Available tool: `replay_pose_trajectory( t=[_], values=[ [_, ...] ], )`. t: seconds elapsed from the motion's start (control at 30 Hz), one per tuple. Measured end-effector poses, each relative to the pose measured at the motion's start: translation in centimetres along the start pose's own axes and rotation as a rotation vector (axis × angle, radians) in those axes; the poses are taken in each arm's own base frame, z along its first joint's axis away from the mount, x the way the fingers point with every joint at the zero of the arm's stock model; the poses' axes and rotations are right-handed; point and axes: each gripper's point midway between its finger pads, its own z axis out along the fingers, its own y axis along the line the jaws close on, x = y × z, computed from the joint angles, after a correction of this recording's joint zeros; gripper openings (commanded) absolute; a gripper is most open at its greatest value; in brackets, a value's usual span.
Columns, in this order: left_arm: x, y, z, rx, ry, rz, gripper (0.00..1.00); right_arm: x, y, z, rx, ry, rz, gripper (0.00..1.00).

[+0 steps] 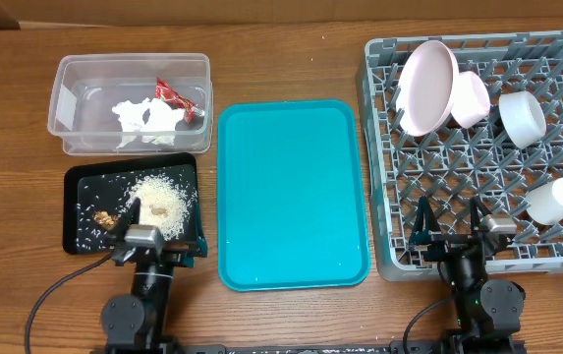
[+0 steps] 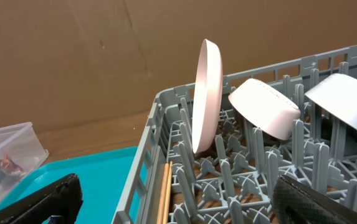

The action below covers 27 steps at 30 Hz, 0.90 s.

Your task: Sort waste into correct bins and load items into the dishwasher

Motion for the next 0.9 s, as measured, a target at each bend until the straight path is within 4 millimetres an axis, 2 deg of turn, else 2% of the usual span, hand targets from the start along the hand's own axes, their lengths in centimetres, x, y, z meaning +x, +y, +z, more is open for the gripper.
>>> replay_pose_trajectory(
  t=[0.1, 0.13, 0.9],
  values=[
    [3.0, 0.3, -0.1, -0.01, 0.112, 0.0, 1.0, 0.0, 0.0, 0.0, 0.0, 0.0, 0.0, 1.0],
    [3.4, 0.3, -0.1, -0.012, 0.123, 0.001, 1.0, 0.0, 0.0, 0.0, 0.0, -0.001, 0.0, 1.0],
    [3.3, 0.3, -0.1, -0.012, 0.121, 0.001, 1.0, 0.0, 0.0, 0.0, 0.0, 0.0, 0.0, 1.0]
  ],
)
